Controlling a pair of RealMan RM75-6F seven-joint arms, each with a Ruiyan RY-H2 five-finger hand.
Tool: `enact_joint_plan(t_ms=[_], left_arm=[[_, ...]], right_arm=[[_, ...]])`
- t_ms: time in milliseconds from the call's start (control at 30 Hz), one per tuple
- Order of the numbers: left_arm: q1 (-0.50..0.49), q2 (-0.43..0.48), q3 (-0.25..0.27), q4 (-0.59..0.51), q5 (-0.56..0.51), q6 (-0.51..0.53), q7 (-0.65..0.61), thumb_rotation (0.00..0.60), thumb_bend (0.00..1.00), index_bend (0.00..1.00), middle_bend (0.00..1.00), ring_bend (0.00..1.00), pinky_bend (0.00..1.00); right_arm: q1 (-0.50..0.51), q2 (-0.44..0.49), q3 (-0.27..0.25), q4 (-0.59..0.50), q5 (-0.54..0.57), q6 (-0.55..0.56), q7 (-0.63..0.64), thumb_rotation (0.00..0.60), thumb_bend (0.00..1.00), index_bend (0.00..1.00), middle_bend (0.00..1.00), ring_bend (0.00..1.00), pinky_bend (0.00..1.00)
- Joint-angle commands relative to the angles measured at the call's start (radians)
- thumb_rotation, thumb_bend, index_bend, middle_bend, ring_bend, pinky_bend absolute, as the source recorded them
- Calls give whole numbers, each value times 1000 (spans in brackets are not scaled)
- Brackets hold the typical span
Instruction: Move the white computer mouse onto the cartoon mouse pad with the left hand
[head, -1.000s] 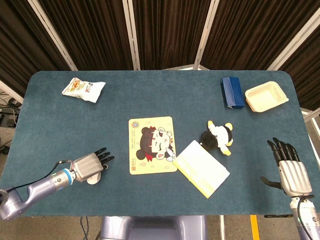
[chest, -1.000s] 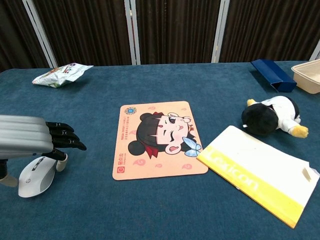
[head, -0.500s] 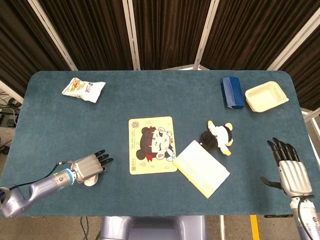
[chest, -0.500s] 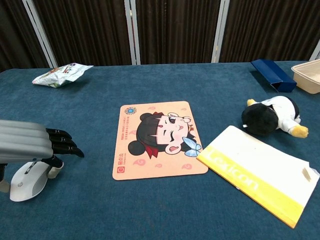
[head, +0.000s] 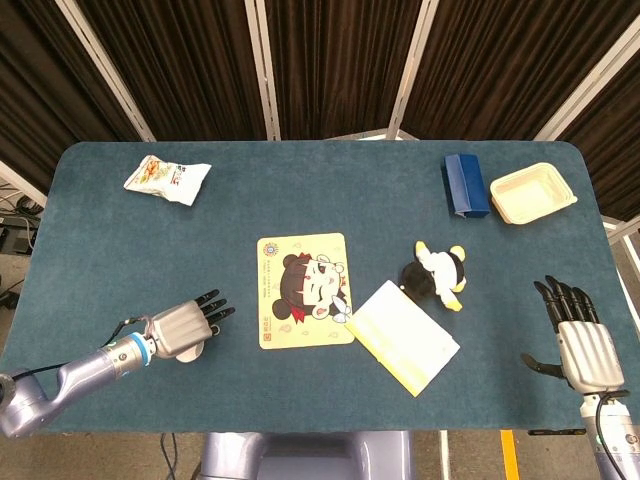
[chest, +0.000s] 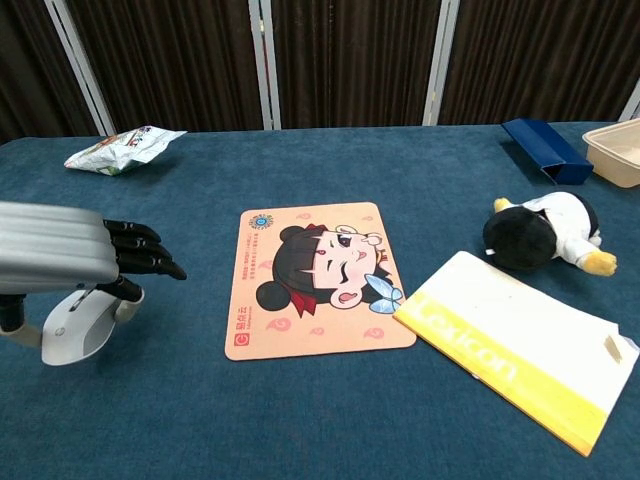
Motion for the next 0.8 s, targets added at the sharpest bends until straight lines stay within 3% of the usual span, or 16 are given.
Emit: enact_joint_plan(t_ms=[33,367,533,800], left_arm=[[-13,6,-23,-13,-15,3,10,600,198,593,0,0,0],[-101,-68,-152,31,-106,-45,72,600,198,593,0,0,0],[-169,-149,-214,112,-160,-97,114,600,197,593,0,0,0],[-269,-295,-237,253,-197,-177,173,600,198,592,0,0,0]], right_arm=[[0,0,0,0,0,0,1,600,110,0,0,0,0],[1,1,-1,1,-2,-2,6,600,109,0,0,0,0],[2,2,-1,2,-1,-5,6,600,111,0,0,0,0],[5,4,1,2,3,-11,7,600,111,0,0,0,0]])
